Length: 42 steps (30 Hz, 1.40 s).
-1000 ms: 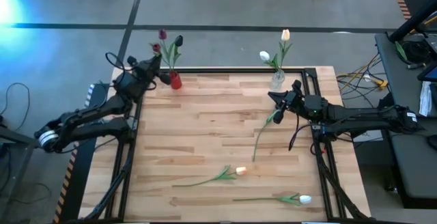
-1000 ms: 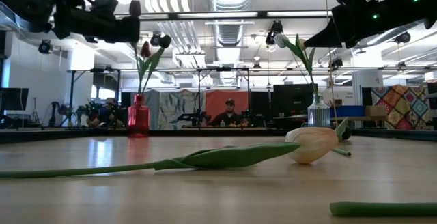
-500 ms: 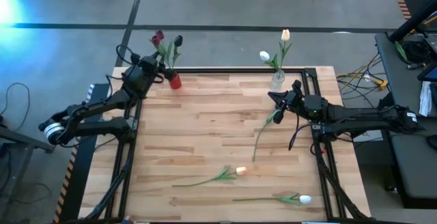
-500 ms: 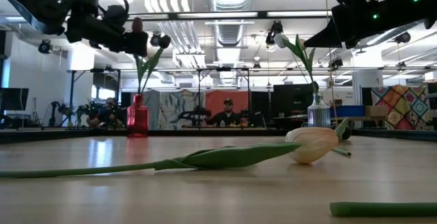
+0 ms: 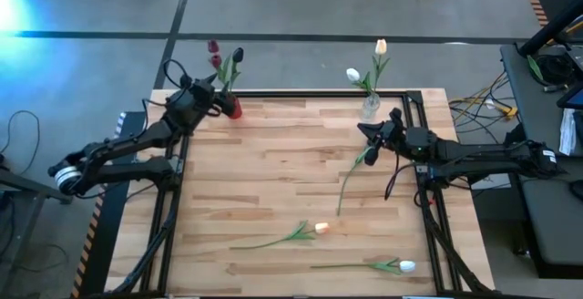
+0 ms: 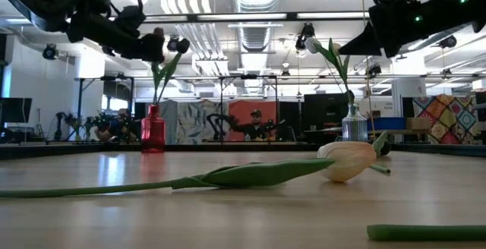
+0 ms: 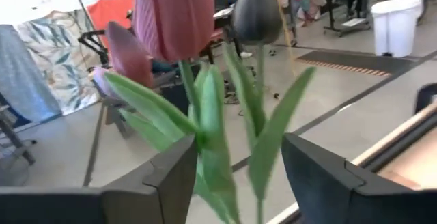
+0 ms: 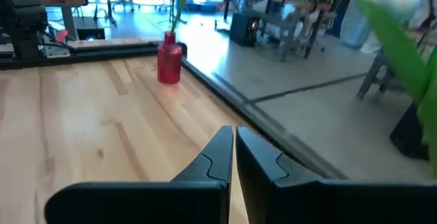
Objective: Sort flowers into vase by color
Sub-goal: Put the red flower into the red vase, then put the light pink flower into the transparent vase
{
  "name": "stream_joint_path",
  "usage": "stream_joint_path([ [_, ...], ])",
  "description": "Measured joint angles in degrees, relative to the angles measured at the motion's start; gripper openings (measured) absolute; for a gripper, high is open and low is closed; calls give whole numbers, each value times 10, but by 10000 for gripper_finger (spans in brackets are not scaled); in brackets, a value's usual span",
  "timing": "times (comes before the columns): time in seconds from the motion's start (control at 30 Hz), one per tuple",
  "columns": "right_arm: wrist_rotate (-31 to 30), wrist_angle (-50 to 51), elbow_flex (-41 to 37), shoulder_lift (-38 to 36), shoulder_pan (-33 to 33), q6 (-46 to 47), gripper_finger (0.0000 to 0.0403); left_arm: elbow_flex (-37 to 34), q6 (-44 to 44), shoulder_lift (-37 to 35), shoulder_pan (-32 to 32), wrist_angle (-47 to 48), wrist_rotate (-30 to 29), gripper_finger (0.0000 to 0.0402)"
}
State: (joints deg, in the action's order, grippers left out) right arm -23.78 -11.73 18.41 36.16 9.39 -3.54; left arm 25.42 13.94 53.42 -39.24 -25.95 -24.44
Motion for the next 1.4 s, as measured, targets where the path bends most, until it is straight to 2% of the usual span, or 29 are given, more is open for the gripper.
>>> stream_joint_path([
  [0.27,3,148,33,0,-1,110,13,-28,-10,-20,66,-9,0,220],
  [0.43,3,206,50,0,-23,145,20,-45,-10,-33,119,-17,0,220],
  [0.57,3,253,56,0,-53,172,53,-64,-3,-43,170,-17,0,220],
  [0.77,1,260,57,0,-92,180,124,-75,5,-48,265,2,-1,219],
  [1.0,-2,260,57,0,-99,181,181,-75,-2,-47,387,40,0,205],
  [1.17,-2,261,57,0,-99,178,191,-56,-81,-38,468,144,8,196],
  [1.27,-2,261,57,0,-99,176,191,-34,-160,-7,508,216,53,192],
  [1.4,-2,261,57,0,-99,176,192,-12,-214,68,541,216,77,186],
])
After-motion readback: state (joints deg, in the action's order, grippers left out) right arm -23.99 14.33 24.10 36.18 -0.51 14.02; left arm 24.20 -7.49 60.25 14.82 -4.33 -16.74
